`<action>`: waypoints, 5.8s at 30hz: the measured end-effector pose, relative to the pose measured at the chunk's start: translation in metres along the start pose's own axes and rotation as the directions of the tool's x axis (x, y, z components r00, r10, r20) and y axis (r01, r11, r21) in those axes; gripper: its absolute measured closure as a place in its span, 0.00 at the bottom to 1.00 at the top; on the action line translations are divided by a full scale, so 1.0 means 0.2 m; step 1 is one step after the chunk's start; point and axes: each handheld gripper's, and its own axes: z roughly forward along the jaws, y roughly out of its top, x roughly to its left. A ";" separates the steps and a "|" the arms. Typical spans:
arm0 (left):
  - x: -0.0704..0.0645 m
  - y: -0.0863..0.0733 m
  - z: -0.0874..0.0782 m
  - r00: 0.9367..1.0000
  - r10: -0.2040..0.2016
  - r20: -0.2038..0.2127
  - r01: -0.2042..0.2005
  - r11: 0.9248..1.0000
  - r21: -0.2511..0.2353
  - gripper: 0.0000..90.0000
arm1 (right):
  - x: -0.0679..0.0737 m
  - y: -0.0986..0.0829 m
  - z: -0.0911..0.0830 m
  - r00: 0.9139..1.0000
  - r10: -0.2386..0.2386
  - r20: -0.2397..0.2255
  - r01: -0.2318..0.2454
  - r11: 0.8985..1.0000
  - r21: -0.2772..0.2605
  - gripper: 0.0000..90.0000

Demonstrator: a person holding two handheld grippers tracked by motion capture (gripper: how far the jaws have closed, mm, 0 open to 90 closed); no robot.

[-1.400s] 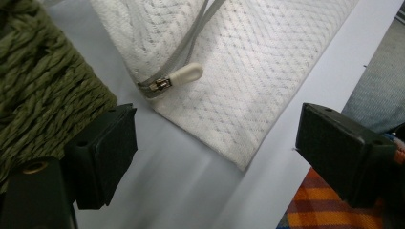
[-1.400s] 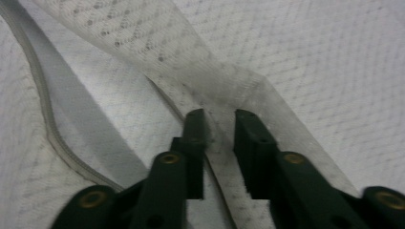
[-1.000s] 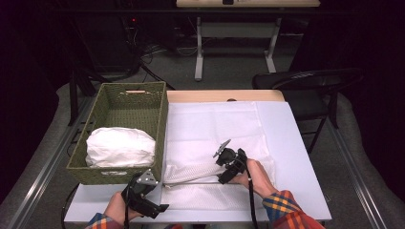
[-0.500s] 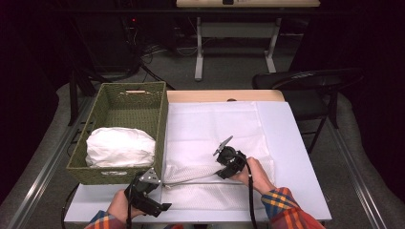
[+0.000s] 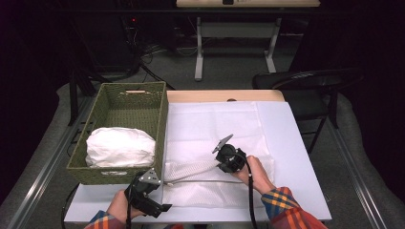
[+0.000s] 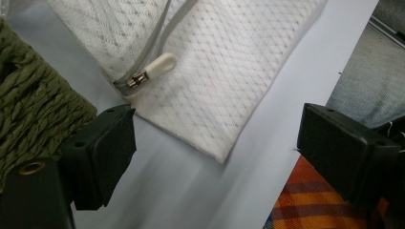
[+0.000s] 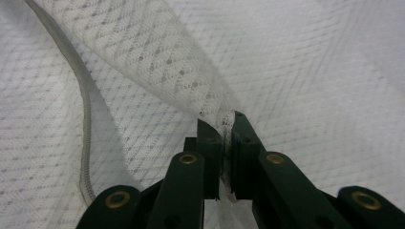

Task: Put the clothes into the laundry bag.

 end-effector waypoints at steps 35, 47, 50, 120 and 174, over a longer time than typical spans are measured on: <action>-0.02 0.02 0.01 0.999 0.039 -0.018 -0.039 0.999 -0.008 0.11 | -0.04 0.05 -0.25 0.998 0.019 0.056 -0.012 0.991 -0.132 0.97; -0.01 0.02 0.00 1.000 0.027 -0.014 -0.027 0.999 -0.019 0.08 | -0.08 0.07 -0.35 0.998 0.063 0.019 -0.058 0.974 -0.221 0.98; 0.00 0.02 0.00 1.000 0.027 -0.016 -0.027 1.000 -0.013 0.07 | -0.08 0.07 -0.37 0.999 0.053 0.004 -0.050 0.972 -0.228 0.98; 0.80 0.33 -0.26 0.932 0.348 -0.098 -0.254 0.822 0.509 0.00 | -0.07 0.05 -0.35 0.997 0.072 -0.003 -0.071 0.978 -0.195 0.98; 0.90 0.21 -0.38 0.975 0.117 -0.190 -0.056 0.952 0.301 0.01 | -0.07 0.05 -0.30 0.997 0.080 -0.021 -0.082 0.988 -0.129 0.98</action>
